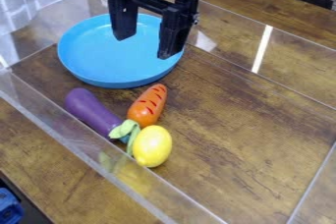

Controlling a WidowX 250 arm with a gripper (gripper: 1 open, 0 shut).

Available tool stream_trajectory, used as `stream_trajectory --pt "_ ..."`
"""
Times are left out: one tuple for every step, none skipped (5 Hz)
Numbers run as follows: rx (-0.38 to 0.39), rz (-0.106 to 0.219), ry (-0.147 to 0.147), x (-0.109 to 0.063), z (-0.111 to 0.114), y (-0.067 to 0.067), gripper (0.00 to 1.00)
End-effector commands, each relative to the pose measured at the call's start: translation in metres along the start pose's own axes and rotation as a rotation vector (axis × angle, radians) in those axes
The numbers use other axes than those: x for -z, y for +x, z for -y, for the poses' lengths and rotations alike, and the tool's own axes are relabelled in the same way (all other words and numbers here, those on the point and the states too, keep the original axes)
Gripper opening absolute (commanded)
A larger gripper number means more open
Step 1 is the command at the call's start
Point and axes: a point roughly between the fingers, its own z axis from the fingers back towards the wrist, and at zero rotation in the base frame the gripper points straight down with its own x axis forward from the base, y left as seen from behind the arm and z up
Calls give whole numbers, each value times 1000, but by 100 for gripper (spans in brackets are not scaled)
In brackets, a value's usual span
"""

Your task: Remove the carrot from the blue tray and put it on the table

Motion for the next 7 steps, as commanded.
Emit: stream_trajectory --pt "14 -6 0 8 0 1 100" --pt "63 6 4 34 0 2 100" --pt "98 18 11 55 1 3 100" --pt "137 37 11 72 2 3 100" --pt "152 48 10 84 3 3 100" --pt "167 54 14 94 3 4 0" --pt "173 74 19 90 2 8 0"
